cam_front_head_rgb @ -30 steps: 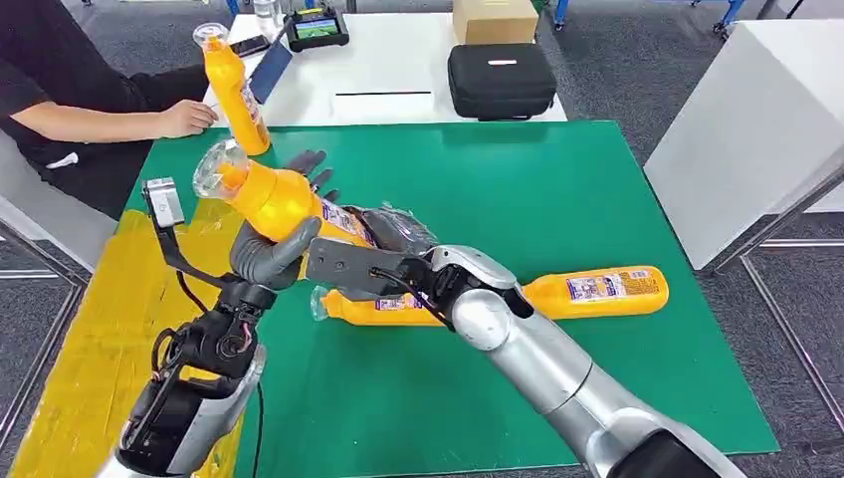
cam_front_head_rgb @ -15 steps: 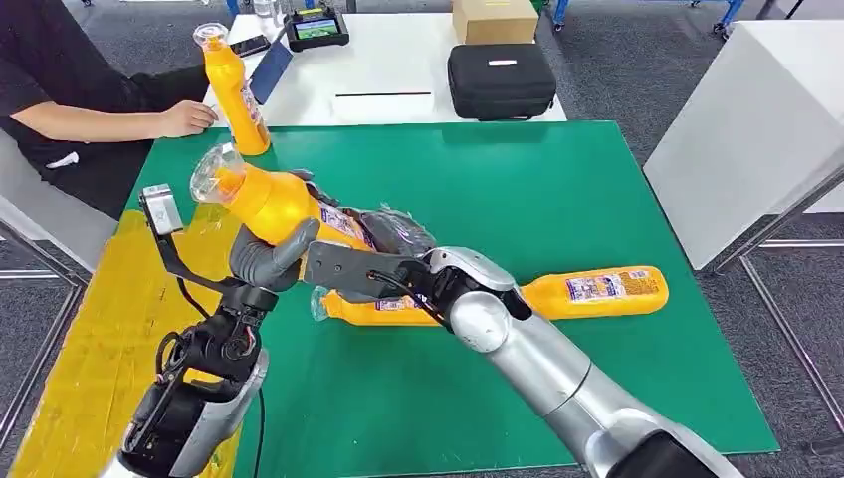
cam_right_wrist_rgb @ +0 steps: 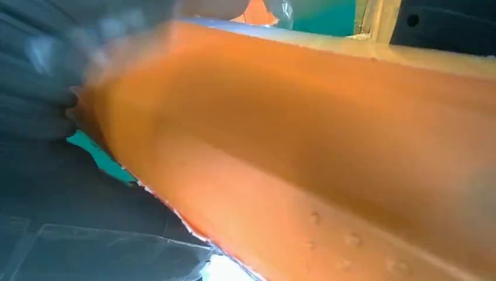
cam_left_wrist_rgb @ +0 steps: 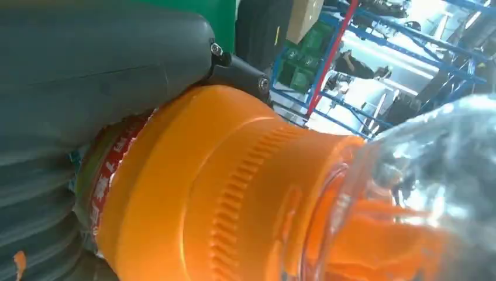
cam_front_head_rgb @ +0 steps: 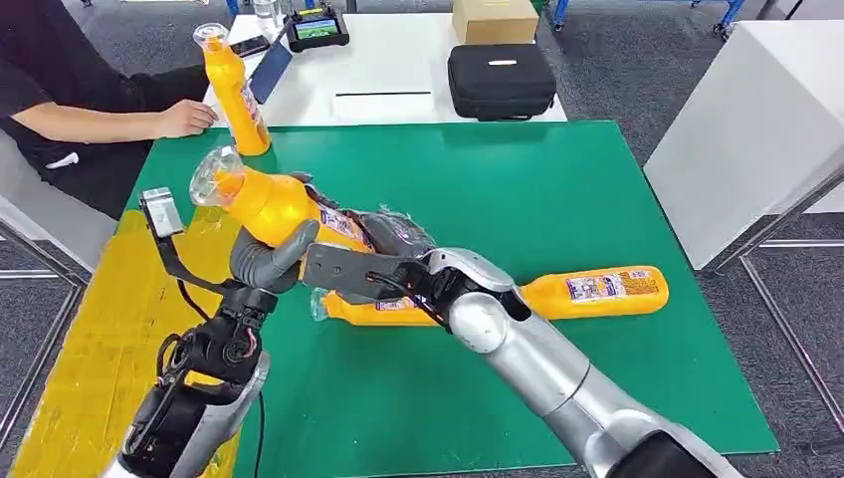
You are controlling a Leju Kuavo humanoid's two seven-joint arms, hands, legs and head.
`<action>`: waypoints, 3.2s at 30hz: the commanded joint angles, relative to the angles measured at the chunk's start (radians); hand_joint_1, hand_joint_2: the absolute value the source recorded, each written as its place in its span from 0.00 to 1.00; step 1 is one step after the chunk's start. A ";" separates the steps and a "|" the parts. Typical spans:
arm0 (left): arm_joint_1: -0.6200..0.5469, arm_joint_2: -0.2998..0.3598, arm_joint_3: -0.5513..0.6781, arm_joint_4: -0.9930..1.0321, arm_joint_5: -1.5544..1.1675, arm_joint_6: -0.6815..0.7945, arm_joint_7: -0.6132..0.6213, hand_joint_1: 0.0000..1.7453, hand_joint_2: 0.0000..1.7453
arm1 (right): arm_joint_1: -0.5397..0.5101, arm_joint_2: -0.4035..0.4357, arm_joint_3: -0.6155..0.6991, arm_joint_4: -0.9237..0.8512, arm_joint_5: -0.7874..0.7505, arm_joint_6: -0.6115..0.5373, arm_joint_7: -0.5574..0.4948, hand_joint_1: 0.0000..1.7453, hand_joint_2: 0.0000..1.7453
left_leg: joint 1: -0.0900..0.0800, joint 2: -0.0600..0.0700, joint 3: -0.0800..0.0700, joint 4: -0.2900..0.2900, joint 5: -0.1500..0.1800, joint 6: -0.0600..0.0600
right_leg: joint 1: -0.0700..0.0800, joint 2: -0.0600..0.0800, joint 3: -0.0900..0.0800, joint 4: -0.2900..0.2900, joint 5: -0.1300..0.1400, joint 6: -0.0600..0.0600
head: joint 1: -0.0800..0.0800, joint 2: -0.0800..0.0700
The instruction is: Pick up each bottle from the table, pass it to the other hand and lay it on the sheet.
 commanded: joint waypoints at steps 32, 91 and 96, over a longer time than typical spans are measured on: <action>0.109 0.168 0.241 0.209 -1.752 -0.007 0.250 1.00 1.00 | 0.160 -0.225 -0.140 -0.044 0.170 0.026 0.017 0.00 0.00 | 0.000 -0.001 0.004 -0.001 -0.001 -0.003 | 0.000 0.000 0.004 -0.001 -0.001 -0.002 | 0.000 0.000; -0.011 0.156 0.130 0.232 -1.236 -0.114 0.143 0.00 0.00 | 0.019 -0.126 0.145 0.610 0.518 0.123 -0.107 0.00 1.00 | 0.001 -0.003 0.007 -0.001 0.000 -0.003 | 0.001 -0.002 0.008 -0.001 -0.002 -0.002 | 0.000 0.000; -0.015 0.154 0.127 0.228 -1.229 -0.113 0.142 0.00 0.00 | 0.026 -0.127 0.149 0.620 0.519 0.129 -0.111 0.00 1.00 | 0.002 -0.003 0.008 -0.001 0.000 -0.002 | 0.001 -0.003 0.008 -0.002 -0.001 -0.002 | 0.000 0.000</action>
